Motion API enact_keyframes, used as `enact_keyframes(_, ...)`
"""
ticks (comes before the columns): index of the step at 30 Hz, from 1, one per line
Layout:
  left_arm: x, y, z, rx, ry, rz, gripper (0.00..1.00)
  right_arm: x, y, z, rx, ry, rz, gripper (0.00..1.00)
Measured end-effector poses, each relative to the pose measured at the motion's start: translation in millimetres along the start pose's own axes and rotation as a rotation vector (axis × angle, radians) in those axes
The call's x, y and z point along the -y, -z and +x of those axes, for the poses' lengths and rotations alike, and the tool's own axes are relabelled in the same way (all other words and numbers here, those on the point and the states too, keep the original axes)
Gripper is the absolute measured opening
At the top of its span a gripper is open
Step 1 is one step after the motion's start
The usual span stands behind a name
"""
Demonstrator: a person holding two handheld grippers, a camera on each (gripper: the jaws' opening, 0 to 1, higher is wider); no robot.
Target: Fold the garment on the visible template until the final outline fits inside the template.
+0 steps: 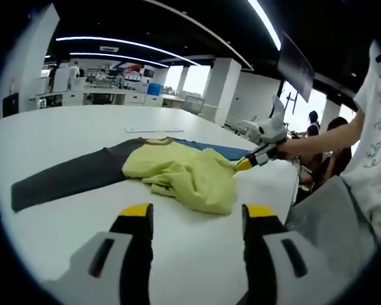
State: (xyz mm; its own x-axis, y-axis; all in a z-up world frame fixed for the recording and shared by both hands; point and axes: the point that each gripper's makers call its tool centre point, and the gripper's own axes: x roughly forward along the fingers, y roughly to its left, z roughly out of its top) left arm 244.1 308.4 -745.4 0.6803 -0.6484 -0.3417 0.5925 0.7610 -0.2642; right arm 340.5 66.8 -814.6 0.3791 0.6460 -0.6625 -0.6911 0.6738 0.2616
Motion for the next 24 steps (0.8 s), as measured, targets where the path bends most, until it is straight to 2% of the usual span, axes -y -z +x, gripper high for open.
enact_keyframes(6, 1.9, 1.2, 2.9, -0.013, 0.011, 0.003, 0.51, 1.4, 15.0, -22.1, 0.020, 0.013, 0.047, 0.00)
enact_keyframes(12, 2.2, -2.0, 9.2, -0.022, 0.022, 0.009, 0.50, -10.1, 29.3, -43.1, 0.044, 0.020, 0.106, 0.00)
enact_keyframes(16, -4.9, -3.0, 15.3, -0.027, 0.020, -0.006, 0.48, -19.8, 37.9, -51.2, 0.051, 0.011, 0.165, 0.00)
enact_keyframes(18, -7.2, -3.6, 18.4, -0.023, 0.016, -0.023, 0.46, -24.5, 41.8, -54.5, 0.053, 0.011, 0.164, 0.00)
enact_keyframes(24, -29.8, -0.2, 32.8, -0.022, -0.011, -0.060, 0.40, -31.7, 53.9, -60.9, 0.048, 0.016, 0.187, 0.00)
